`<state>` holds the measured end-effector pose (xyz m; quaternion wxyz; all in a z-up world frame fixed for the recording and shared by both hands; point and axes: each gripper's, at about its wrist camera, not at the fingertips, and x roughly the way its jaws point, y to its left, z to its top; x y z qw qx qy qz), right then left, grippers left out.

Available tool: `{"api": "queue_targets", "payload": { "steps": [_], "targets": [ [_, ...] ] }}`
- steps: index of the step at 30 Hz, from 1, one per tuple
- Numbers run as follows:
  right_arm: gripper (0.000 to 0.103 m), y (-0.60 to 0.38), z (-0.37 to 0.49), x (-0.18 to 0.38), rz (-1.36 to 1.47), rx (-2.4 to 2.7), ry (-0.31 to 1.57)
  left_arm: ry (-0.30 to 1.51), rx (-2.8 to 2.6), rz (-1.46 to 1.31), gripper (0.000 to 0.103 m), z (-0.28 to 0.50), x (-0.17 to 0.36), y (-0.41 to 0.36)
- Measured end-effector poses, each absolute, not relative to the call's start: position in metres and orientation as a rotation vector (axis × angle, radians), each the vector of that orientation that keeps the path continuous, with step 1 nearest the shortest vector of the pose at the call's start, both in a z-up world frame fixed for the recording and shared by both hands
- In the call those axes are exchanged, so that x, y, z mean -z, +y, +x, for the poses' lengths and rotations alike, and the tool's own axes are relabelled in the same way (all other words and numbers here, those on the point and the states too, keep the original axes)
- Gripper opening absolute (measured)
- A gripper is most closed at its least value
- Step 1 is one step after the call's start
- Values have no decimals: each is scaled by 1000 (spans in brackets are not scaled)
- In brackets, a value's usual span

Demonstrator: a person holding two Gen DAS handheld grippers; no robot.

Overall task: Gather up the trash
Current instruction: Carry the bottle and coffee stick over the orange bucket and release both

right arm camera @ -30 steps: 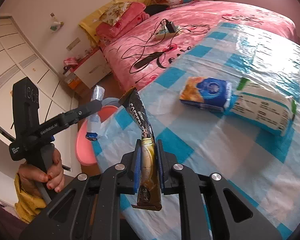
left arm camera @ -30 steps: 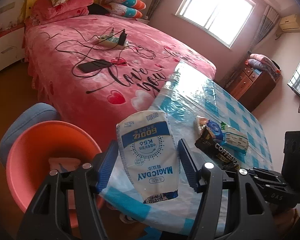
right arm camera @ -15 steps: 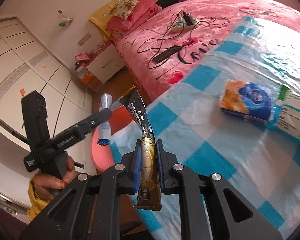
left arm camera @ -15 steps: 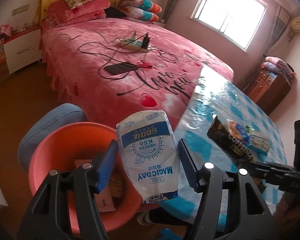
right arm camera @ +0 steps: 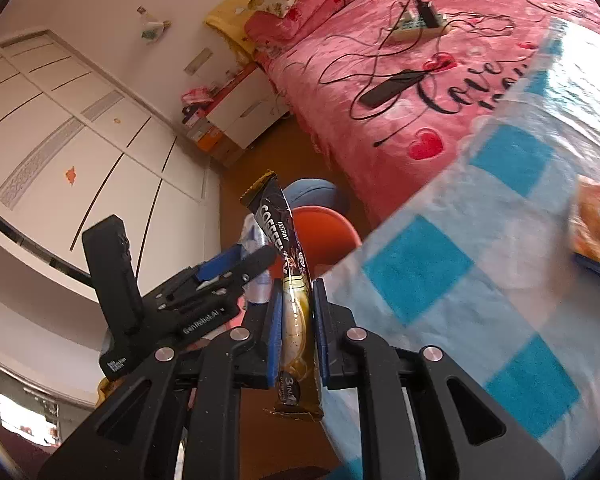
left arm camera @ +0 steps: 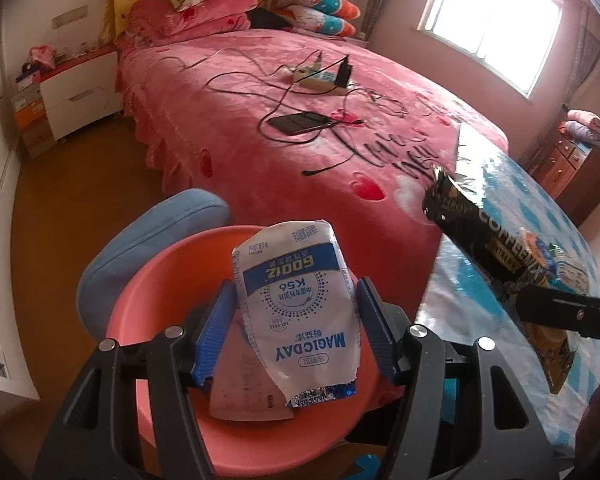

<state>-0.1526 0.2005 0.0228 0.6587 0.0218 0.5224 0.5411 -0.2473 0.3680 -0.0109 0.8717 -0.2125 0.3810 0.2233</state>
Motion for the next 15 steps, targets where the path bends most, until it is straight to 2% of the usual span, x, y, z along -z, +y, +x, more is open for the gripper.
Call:
{"api": "queue_targets", "payload": {
  "steps": [15],
  "targets": [
    [15,247,-156,-2,69,-1268,1258,859,-522,-455,63,-256,40,384]
  ]
}}
